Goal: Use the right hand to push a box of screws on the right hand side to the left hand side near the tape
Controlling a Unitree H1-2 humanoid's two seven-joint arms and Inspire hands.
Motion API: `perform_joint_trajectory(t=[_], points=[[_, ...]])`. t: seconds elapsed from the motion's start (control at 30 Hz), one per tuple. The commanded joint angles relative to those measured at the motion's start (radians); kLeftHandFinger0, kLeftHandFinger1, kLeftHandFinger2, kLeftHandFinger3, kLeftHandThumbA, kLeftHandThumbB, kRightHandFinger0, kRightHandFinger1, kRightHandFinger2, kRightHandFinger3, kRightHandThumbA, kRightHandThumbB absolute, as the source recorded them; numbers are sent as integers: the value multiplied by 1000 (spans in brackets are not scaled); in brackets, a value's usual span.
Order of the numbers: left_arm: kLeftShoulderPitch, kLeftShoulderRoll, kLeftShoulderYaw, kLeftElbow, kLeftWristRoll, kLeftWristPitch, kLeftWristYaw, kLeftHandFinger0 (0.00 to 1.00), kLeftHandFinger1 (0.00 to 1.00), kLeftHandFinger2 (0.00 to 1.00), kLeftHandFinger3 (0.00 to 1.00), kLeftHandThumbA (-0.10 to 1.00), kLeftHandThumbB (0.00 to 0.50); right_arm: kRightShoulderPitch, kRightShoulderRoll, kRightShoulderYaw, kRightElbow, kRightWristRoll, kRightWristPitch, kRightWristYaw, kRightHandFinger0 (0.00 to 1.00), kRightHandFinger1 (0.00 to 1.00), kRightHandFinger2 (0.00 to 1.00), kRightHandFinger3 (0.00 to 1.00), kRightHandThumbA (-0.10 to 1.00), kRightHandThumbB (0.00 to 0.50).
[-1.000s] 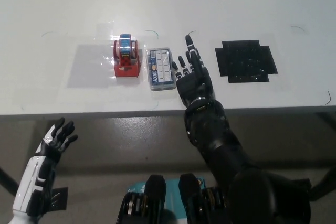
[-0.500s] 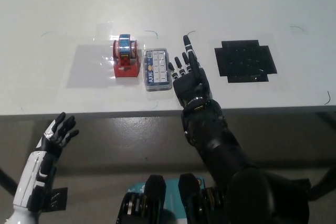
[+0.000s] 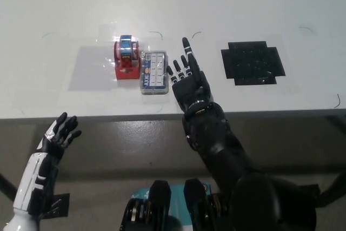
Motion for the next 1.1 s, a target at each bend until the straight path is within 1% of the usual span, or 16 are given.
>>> perform_joint_trajectory(t=[0.0,0.07,0.1,0.13,0.27,0.37,0.47,0.53,0.57,0.6,0.63,0.7,0.73,0.8,0.87,1.07], points=[[-15,18,8,-26,-6,-19,-9,1000,1000,1000,1000,956,146,-58,27,46,-14,-27,-23,6,1000,1000,1000,1000,1000,281],[-20,21,8,-26,-7,-16,-11,1000,1000,1000,1000,959,144,-54,21,73,-21,-48,-57,0,1000,1000,1000,1000,1000,285],[-22,22,8,-25,-8,-19,-12,1000,1000,1000,1000,958,134,-46,18,127,-29,-112,-120,-31,1000,1000,1000,1000,1000,271],[-24,25,11,-26,-11,-17,-12,1000,1000,1000,1000,952,130,-20,-2,267,-52,-270,-239,-109,1000,1000,1000,1000,1000,234],[-22,28,16,-22,-2,-16,-8,1000,1000,1000,1000,953,144,47,-47,409,-213,-444,-252,-215,1000,1000,1000,1000,1000,220],[-31,32,14,-18,-4,-3,-11,1000,1000,1000,1000,961,149,125,-107,526,-381,-617,-252,-290,1000,1000,1000,1000,1000,276],[-31,33,13,-20,0,3,-11,1000,1000,1000,1000,976,144,184,-142,575,-497,-675,-252,-297,1000,1000,1000,1000,1000,264],[-30,34,13,-20,8,0,-11,1000,1000,1000,1000,984,134,240,-164,594,-622,-731,-252,-308,1000,1000,1000,1000,1000,281],[-29,33,13,-20,8,0,-10,1000,1000,1000,1000,986,142,256,-168,597,-664,-738,-252,-303,1000,1000,1000,1000,1000,290],[-27,31,12,-21,15,-1,-8,1000,1000,1000,1000,987,142,264,-171,601,-682,-740,-252,-301,1000,1000,1000,1000,1000,351],[-27,30,12,-20,18,-3,-8,1000,1000,1000,1000,990,142,288,-175,600,-739,-749,-252,-286,1000,1000,1000,1000,1000,301],[-26,29,9,-17,23,-6,-8,1000,1000,1000,1000,1000,139,330,-183,599,-843,-761,-252,-270,1000,1000,1000,1000,1000,272],[-26,27,8,-16,18,-6,-9,1000,1000,1000,1000,1000,141,359,-190,601,-914,-759,-252,-245,1000,1000,1000,1000,1000,274],[-29,26,6,-12,17,-13,-11,1000,1000,1000,1000,995,134,417,-200,606,-1047,-747,-252,-194,1000,1000,1000,1000,1000,316],[-36,30,6,-11,9,-6,-14,1000,1000,1000,1000,972,133,483,-212,614,-1175,-725,-236,-149,1000,1000,1000,1000,1000,287],[-62,39,9,-3,6,11,-15,1000,1000,1000,1000,956,129,734,-263,637,-1524,-643,-165,-48,1000,1000,1000,1000,1000,297]])
